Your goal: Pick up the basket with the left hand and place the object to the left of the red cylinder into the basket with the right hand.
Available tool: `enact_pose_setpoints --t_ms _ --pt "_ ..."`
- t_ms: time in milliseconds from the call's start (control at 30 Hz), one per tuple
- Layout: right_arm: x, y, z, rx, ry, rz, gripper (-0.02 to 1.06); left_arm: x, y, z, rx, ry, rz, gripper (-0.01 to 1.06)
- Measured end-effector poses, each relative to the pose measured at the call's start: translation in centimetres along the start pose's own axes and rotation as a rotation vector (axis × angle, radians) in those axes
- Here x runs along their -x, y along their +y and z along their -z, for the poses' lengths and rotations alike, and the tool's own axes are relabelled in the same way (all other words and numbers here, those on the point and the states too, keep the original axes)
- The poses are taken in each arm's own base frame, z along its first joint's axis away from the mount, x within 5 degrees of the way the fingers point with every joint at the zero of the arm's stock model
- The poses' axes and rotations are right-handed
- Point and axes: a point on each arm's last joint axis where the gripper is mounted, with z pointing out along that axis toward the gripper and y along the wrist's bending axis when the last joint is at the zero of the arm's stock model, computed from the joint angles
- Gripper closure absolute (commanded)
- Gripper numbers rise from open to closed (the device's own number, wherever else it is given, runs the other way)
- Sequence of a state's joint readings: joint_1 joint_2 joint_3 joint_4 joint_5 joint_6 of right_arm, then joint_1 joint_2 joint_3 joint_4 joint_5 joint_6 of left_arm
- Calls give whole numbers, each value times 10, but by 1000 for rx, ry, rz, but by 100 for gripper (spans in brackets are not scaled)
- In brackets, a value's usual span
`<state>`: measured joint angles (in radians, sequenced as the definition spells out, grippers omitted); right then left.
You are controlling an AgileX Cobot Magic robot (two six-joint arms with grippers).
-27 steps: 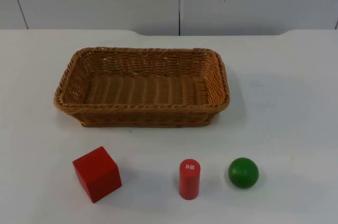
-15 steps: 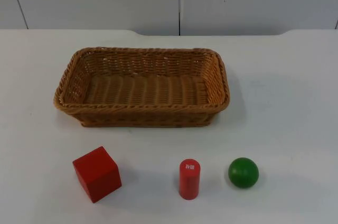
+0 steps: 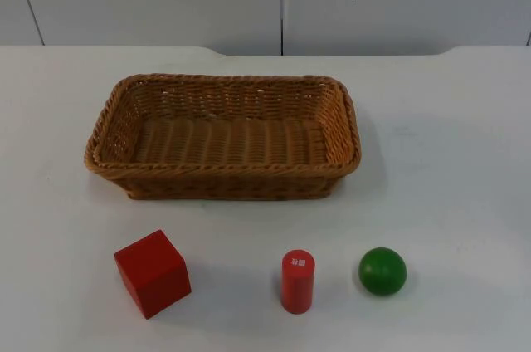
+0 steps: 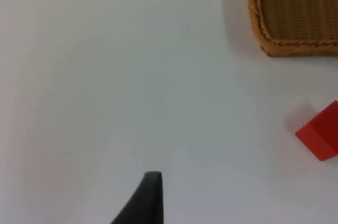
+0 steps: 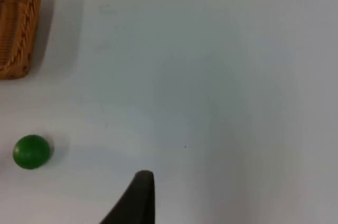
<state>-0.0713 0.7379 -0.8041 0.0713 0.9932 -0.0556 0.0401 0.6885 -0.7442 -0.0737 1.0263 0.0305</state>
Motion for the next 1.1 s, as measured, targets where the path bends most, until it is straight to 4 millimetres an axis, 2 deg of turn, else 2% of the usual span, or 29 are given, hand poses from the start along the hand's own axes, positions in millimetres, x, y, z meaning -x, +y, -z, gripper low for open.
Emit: enact_pose_setpoints --t_ms 233,633,733,767,900,933,1067,1100 --pt "5 -1 -16 1 57 5 -1 17 1 -35 -13 95 13 0" --pt "7 2 -20 39 67 0 -1 29 -1 -64 -46 132 18 0" --pt "7 3 -20 52 66 11 -1 35 0 -81 -52 183 6 0" --pt "7 3 -20 52 66 11 -1 35 0 -81 -52 183 6 0" --pt "7 4 -20 58 67 12 -1 55 1 -116 -72 257 -15 0" --pt "7 4 -20 58 67 12 -1 55 1 -116 -72 257 -15 0" --pt "7 4 -20 58 69 12 -1 77 2 -146 -79 293 -29 0" --pt "7 4 -20 58 69 12 -1 77 2 -146 -79 293 -29 0"
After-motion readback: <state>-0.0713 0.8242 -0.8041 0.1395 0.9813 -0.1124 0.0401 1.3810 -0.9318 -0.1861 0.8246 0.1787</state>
